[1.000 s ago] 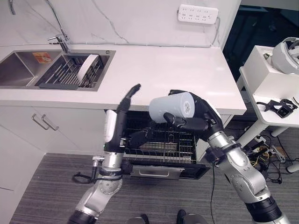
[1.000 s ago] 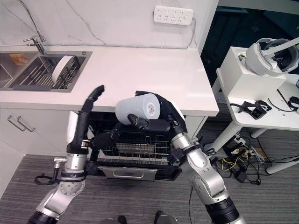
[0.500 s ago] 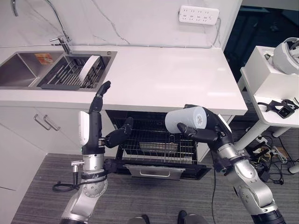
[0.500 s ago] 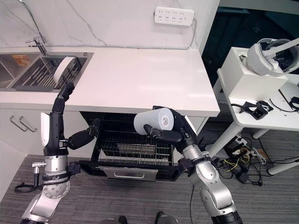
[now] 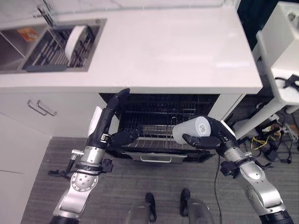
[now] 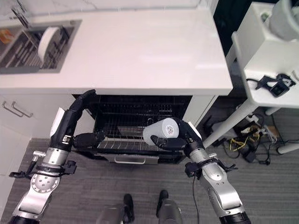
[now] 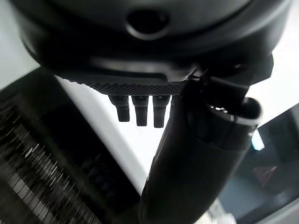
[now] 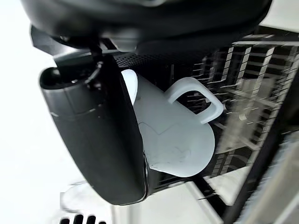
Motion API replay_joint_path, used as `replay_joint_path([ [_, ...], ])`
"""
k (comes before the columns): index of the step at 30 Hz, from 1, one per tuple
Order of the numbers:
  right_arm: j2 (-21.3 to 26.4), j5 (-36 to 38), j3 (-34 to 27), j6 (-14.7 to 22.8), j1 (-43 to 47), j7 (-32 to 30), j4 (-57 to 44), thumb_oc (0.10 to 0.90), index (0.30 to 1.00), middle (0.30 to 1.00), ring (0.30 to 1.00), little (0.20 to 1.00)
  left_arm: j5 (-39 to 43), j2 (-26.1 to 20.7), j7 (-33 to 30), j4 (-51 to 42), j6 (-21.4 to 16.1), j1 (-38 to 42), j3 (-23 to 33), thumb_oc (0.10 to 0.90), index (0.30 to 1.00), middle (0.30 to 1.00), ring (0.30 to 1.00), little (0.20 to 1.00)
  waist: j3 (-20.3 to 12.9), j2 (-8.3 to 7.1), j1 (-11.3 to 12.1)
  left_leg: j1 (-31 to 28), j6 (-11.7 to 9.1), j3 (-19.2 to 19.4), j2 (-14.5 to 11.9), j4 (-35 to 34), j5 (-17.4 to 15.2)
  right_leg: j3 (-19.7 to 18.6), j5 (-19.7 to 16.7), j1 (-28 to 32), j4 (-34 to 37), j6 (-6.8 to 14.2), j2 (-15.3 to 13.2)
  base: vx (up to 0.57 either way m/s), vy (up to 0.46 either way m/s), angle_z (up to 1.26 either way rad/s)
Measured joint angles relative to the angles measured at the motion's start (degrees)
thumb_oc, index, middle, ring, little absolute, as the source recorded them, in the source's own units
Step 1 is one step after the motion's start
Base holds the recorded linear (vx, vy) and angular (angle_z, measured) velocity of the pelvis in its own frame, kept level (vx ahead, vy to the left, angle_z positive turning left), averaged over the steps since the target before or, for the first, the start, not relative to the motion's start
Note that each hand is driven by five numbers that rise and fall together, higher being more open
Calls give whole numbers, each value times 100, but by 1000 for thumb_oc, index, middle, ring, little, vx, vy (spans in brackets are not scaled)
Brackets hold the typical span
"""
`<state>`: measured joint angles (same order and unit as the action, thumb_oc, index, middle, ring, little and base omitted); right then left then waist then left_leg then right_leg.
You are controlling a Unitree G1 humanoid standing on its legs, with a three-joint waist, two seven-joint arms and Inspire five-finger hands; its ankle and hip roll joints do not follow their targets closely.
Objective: Place the dishes in the dishwasher.
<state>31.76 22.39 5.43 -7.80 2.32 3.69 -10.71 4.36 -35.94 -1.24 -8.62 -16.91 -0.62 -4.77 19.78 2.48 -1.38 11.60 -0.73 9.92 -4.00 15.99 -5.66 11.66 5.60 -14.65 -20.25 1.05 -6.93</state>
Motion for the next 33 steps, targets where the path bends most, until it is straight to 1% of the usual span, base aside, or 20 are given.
replay_joint_path([
  [1, 39, -67, -33, -1, 25, -23, 15, 400, 300, 300, 300, 300, 71, -126, 266, -12, 157, -9, -10, 800, 900, 900, 900, 900, 71, 6, -8, 31, -2, 6, -5, -3, 19, 0, -17, -34, -3, -16, -14, -42, 39, -1],
  [3, 124, -202, -83, 1, 35, -38, 31, 400, 300, 300, 300, 300, 467, -177, 808, -12, 526, -48, -26, 800, 900, 900, 900, 900, 113, 34, -11, 19, -3, 18, -12, -24, 22, -2, -19, -33, 8, -19, -17, -12, 50, -3],
  [4, 201, -222, -94, 7, 73, -11, 88, 400, 300, 300, 300, 300, 677, -229, 1233, -7, 885, -33, -39, 800, 900, 900, 900, 900, 120, 48, -7, -27, -4, 34, -10, -29, 24, -2, -24, -1, 25, -22, -22, -7, 49, -4],
  [5, 283, -223, -92, 11, 106, 26, 149, 400, 300, 300, 300, 300, 677, -329, 1410, 3, 1077, -39, -126, 800, 900, 900, 900, 900, 123, 53, -9, -69, -4, 47, -8, -45, 24, -6, -23, 36, 31, -20, -26, 31, 37, -4],
  [9, 586, -429, -50, 21, 291, 108, 440, 400, 300, 300, 300, 300, 676, -848, 2429, 66, 2178, 23, -455, 800, 900, 900, 900, 900, 121, 59, -1, -429, -4, 70, 7, -189, 22, -7, -19, 378, 156, -7, -15, 83, 34, -1],
  [11, 664, -426, -36, 32, 308, 112, 494, 400, 300, 300, 300, 300, 655, -860, 2932, 158, 2764, 124, -505, 800, 900, 900, 900, 900, 113, 73, -5, -595, -8, 71, 13, -244, 12, -9, 1, 533, 190, 16, -11, 95, 27, 1],
  [12, 699, -421, -35, 34, 324, 113, 493, 400, 300, 300, 300, 300, 617, -882, 3107, 188, 2994, 186, -547, 800, 900, 900, 900, 900, 108, 81, -5, -623, -8, 71, 13, -252, 9, -8, 4, 562, 193, 19, -14, 71, 19, -1],
  [13, 725, -419, -33, 34, 372, 112, 494, 400, 300, 300, 300, 300, 573, -995, 3303, 191, 3241, 275, -641, 800, 900, 900, 900, 900, 106, 84, -9, -629, -8, 77, 13, -235, 10, -11, 2, 565, 190, 17, -15, 91, 31, 0],
  [14, 747, -417, -16, 35, 428, 111, 494, 400, 300, 300, 300, 300, 468, -1150, 3473, 198, 3435, 360, -750, 800, 900, 900, 900, 900, 98, 95, -14, -632, -8, 79, 13, -231, 10, -11, 2, 565, 184, 17, -18, 91, 36, -4],
  [15, 804, -415, 44, 37, 480, 105, 491, 400, 300, 300, 300, 300, 319, -1236, 3572, 251, 3546, 415, -808, 800, 900, 900, 900, 900, 79, 124, -45, -653, -8, 97, 16, -238, 8, -16, 1, 567, 186, 17, -23, 99, 41, -4],
  [16, 860, -415, 102, 34, 496, 112, 487, 400, 300, 300, 300, 300, 210, -1263, 3613, 379, 3624, 505, -878, 800, 900, 900, 900, 900, 45, 165, -43, -671, -7, 103, 16, -244, 8, -14, 1, 581, 184, 17, -26, 75, 30, -4],
  [20, 933, -415, 306, 33, 529, 207, 485, 400, 300, 300, 300, 300, -135, -1234, 4037, 794, 4195, 833, -968, 800, 900, 900, 900, 900, -60, 295, -125, -719, -7, 105, 18, -247, 8, -21, 0, 622, 177, 15, -19, 71, 19, -1],
  [22, 937, -416, 472, 31, 586, 225, 550, 400, 300, 300, 300, 300, -448, -1206, 4206, 1176, 4293, 1042, -1339, 800, 900, 900, 900, 900, -92, 304, -159, -859, -7, 130, 12, -282, 8, -41, 1, 737, 192, 16, -9, 104, 4, -8],
  [23, 940, -415, 536, 18, 611, 279, 598, 400, 300, 300, 300, 300, -618, -1200, 4340, 1441, 4327, 1136, -1543, 800, 900, 900, 900, 900, -200, 297, -167, -884, -11, 172, 6, -307, 6, -82, 7, 731, 196, 17, 1, 138, -2, -19],
  [25, 1007, -415, 546, -7, 637, 336, 601, 400, 300, 300, 300, 300, -949, -1186, 4444, 1745, 4325, 1136, -1587, 800, 900, 900, 900, 900, -311, 270, -180, -957, -14, 237, -3, -334, 5, -141, 6, 751, 188, 15, 19, 101, -8, -16],
  [27, 1114, -416, 542, -68, 649, 389, 601, 400, 300, 300, 300, 300, -1174, -1187, 4440, 1831, 4313, 1122, -1577, 800, 900, 900, 900, 900, -419, 231, -186, -1015, -19, 239, -10, -337, 2, -149, 13, 802, 190, 16, 25, 82, -14, -2],
  [29, 1118, -415, 528, -116, 648, 452, 597, 400, 300, 300, 300, 300, -1118, -1186, 4483, 1647, 4307, 1099, -1507, 800, 900, 900, 900, 900, -478, 178, -169, -1042, -20, 246, -10, -331, 1, -163, 28, 812, 182, 23, 23, 69, 1, -2],
  [30, 1117, -416, 519, -188, 644, 462, 598, 400, 300, 300, 300, 300, -963, -1186, 4604, 1378, 4294, 1081, -1407, 800, 900, 900, 900, 900, -490, 155, -163, -1049, -22, 253, -9, -329, 0, -170, 30, 817, 183, 24, 20, 45, 14, -2],
  [31, 1118, -416, 501, -224, 643, 487, 599, 400, 300, 300, 300, 300, -660, -1197, 4786, 1024, 4181, 1078, -1283, 800, 900, 900, 900, 900, -492, 153, -153, -1047, -22, 255, -6, -329, -1, -170, 30, 819, 180, 25, 12, 43, 18, -1],
  [33, 1120, -416, 488, -242, 602, 577, 598, 400, 300, 300, 300, 300, -384, -1258, 5014, 333, 4163, 1006, -1140, 800, 900, 900, 900, 900, -493, 156, -149, -1049, -22, 257, -1, -329, -1, -169, 32, 818, 169, 27, 4, 42, 20, 0],
])
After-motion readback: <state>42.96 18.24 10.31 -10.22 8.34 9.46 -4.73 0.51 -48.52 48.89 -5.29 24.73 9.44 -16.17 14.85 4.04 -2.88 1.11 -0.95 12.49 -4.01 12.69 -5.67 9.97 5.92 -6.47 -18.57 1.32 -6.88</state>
